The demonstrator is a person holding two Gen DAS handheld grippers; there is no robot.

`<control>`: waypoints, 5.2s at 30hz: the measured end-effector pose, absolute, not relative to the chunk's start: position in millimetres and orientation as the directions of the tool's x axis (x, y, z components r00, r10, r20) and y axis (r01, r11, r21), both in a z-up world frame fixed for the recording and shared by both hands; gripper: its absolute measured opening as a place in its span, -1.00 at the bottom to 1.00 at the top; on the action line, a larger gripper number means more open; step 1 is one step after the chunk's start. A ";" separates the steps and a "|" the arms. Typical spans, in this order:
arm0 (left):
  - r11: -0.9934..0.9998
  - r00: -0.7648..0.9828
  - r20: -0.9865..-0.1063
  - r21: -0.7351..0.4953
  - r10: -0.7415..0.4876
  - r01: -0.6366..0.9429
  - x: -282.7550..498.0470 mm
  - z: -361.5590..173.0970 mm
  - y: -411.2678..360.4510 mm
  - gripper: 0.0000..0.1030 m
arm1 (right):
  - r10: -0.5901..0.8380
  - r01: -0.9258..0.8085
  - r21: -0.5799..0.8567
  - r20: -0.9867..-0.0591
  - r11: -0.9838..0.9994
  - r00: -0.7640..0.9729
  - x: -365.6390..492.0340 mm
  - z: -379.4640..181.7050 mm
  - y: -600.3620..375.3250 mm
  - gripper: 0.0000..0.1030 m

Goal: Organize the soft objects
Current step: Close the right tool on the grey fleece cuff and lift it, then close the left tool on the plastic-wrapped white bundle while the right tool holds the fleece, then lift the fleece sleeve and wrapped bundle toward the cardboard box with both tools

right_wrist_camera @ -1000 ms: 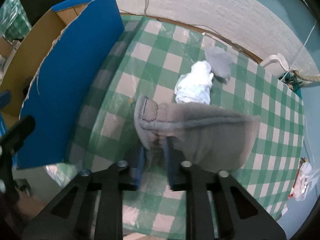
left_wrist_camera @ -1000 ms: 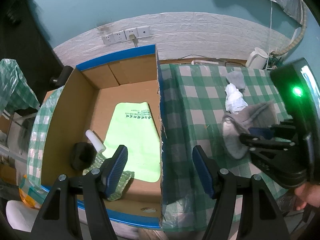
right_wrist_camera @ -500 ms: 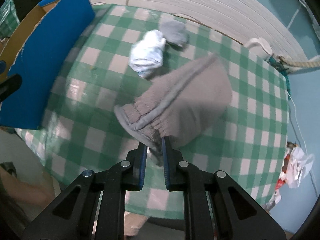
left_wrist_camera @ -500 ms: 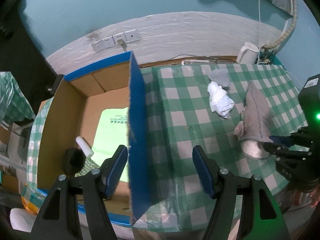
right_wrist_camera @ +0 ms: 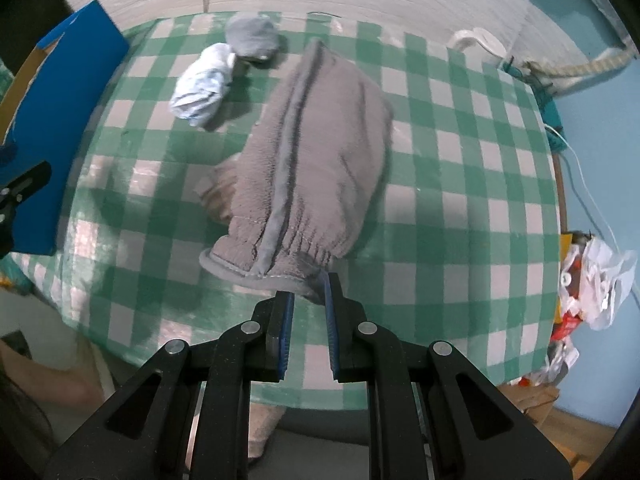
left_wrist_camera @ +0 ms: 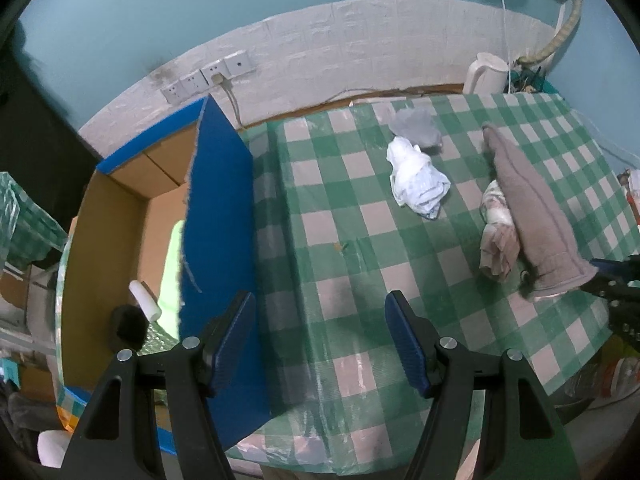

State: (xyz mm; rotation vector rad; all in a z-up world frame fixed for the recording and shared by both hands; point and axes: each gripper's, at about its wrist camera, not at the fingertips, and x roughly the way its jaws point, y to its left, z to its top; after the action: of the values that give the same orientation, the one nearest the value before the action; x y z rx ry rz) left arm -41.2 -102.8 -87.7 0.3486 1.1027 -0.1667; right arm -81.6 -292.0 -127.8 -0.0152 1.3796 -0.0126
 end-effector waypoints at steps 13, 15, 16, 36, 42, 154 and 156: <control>0.934 0.376 -0.926 0.165 0.037 0.316 -31.8 -112.4 -127.4 0.33 | -0.064 0.103 -0.046 -0.982 0.994 0.179 -89.7 -132.4 -336.8 -0.56; 0.933 0.373 -0.927 0.160 0.030 0.322 -30.7 -113.8 -133.3 0.33 | -0.054 0.115 -0.033 -0.981 0.993 0.184 -90.9 -130.1 -340.2 -0.32; 0.932 0.373 -0.928 0.154 0.023 0.327 -29.8 -114.1 -136.4 0.33 | -0.055 0.115 -0.034 -0.981 0.993 0.185 -91.0 -129.1 -341.0 -0.25; 0.909 0.386 -0.922 0.155 -0.007 0.387 -18.5 -123.8 -181.1 0.50 | 0.121 0.189 0.183 -0.946 0.965 0.300 -80.6 -101.0 -345.0 0.21; 0.909 0.381 -0.925 0.147 -0.013 0.389 -13.2 -127.7 -188.8 0.50 | 0.105 0.170 0.156 -0.956 0.973 0.272 -53.5 -117.1 -328.9 0.21; 0.946 0.521 -0.851 0.119 -0.058 0.301 -36.4 -41.4 -120.4 -0.56 | 0.112 -0.019 0.117 -0.878 0.993 0.465 -51.9 -36.4 -275.7 -0.63; 0.951 0.518 -0.853 0.115 -0.054 0.288 -35.4 -40.8 -110.9 -0.56 | 0.119 -0.031 0.118 -0.876 0.993 0.467 -50.1 -33.8 -268.8 -0.63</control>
State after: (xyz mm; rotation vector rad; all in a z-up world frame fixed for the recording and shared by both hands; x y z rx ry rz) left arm -35.4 -110.9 -40.8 0.2548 1.0079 -0.2075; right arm -50.1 -268.8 -33.8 0.0900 1.0813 0.0919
